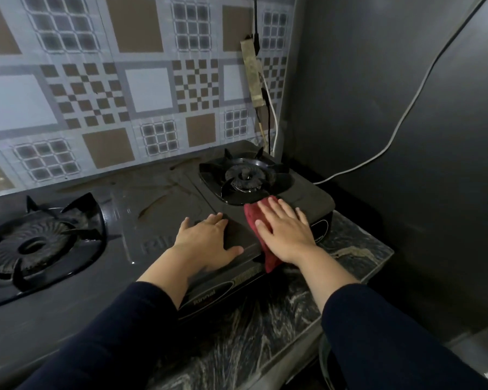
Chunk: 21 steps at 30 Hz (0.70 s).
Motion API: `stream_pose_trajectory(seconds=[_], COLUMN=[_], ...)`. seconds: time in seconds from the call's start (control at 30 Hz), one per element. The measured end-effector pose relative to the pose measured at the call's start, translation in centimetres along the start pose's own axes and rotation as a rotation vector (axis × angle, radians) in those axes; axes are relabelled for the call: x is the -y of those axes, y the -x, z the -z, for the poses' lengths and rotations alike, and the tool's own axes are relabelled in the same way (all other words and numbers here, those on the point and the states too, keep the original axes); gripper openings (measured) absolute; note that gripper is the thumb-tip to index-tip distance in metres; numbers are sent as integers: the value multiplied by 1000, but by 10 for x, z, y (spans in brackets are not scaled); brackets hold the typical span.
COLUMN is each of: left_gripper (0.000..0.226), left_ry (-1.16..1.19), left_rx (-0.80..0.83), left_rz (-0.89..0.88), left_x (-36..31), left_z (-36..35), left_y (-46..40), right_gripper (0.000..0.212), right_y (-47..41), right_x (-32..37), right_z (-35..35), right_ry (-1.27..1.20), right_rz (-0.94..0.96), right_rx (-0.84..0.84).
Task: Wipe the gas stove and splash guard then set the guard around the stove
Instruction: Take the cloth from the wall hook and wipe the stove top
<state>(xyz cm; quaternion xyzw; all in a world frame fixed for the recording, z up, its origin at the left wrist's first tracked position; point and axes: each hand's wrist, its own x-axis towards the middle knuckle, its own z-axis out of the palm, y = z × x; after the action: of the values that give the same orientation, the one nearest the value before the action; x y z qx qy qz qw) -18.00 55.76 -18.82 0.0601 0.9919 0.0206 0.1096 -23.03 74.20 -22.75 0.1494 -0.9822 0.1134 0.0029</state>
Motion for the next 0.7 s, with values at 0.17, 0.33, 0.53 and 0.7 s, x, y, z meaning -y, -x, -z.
stream_pose_trajectory(seconds=[0.17,0.33,0.53,0.7], left_gripper=[85,83,85,85], left_ry=[-12,-29,-3,26], left_rx=[-46,-2,11,-15], left_rz=[-83,-107,-86,-89], left_x=[-34,-53,-50,-50], left_z=[16,16,8,8], left_y=[-21,-48,-51,-48], right_gripper=[62,61,57,55], right_y=[-31,-54,-60,-31], right_x=[-34,-70,-73,-36], right_z=[11,17,20,6], right_ry=[5,-28,-31,7], right_rz=[-222,-369,-419,-208], right_rx=[30,-7,-12,-50])
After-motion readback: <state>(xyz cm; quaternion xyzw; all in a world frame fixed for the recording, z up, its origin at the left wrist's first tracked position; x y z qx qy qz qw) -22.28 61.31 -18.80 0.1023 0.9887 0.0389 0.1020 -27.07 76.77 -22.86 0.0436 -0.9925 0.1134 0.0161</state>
